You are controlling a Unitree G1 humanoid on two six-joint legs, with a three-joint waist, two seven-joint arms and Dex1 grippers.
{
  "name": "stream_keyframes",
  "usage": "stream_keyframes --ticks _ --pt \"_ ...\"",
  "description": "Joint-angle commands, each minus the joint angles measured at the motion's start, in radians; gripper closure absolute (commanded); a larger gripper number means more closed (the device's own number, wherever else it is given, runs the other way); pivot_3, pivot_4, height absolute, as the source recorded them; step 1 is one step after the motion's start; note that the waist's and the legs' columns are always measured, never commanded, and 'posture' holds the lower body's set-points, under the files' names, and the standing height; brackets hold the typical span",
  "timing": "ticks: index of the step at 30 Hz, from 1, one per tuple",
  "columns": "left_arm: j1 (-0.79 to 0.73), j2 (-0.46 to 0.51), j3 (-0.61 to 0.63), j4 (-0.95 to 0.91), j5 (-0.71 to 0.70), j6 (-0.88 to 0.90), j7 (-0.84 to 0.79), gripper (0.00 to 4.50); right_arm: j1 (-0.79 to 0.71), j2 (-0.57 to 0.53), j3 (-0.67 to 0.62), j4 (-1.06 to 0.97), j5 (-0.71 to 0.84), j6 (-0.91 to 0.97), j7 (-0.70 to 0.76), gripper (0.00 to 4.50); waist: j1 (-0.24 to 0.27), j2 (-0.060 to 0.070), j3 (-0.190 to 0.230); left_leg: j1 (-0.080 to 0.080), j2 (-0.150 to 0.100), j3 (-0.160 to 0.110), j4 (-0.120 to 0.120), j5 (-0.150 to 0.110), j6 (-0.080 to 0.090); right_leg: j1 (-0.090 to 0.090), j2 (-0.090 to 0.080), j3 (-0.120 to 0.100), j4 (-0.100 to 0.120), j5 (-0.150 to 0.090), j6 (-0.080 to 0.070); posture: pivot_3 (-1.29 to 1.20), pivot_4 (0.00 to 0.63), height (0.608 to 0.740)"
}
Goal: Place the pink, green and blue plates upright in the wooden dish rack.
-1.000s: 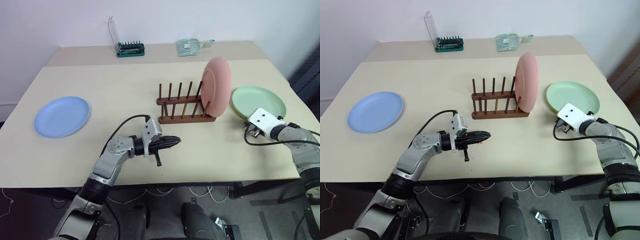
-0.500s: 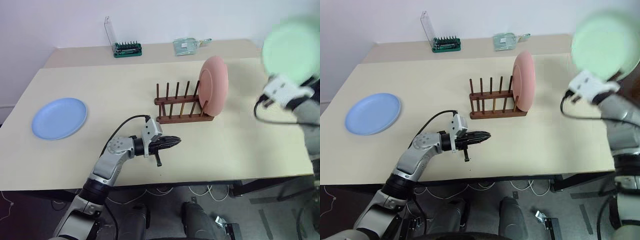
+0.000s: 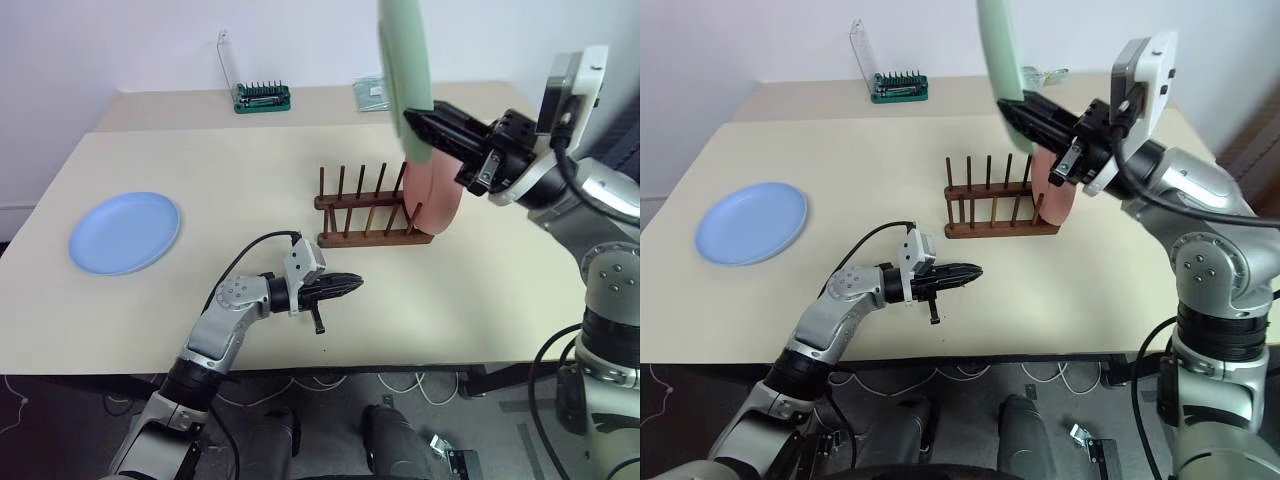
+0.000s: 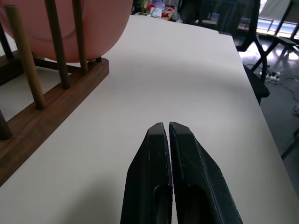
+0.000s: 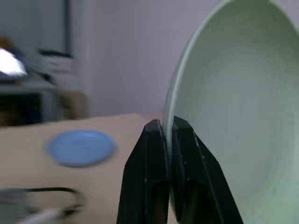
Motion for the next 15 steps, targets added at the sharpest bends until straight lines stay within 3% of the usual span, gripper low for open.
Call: stream_keyframes --ticks 1,15 --pt "-0.001 0.0 0.005 -0.026 -0.008 -0.008 0.003 4.36 -0.008 0.04 -0.021 0.054 0.061 0.058 -0.073 4.46 -0.001 0.0 0.0 0.0 0.0 0.0 0.0 0.0 0.0 0.0 0.0 0.0 0.0 0.0 0.0 0.0 0.15 0.74" --pt "-0.001 0.003 0.008 -0.028 -0.007 -0.008 0.009 4.36 -0.056 0.099 -0.023 0.238 0.098 0.138 -0.11 4.46 0.0 0.0 0.0 0.0 0.0 0.0 0.0 0.0 0.0 -0.001 0.0 0.0 0.001 0.0 0.0 0.0 0.15 0.74"
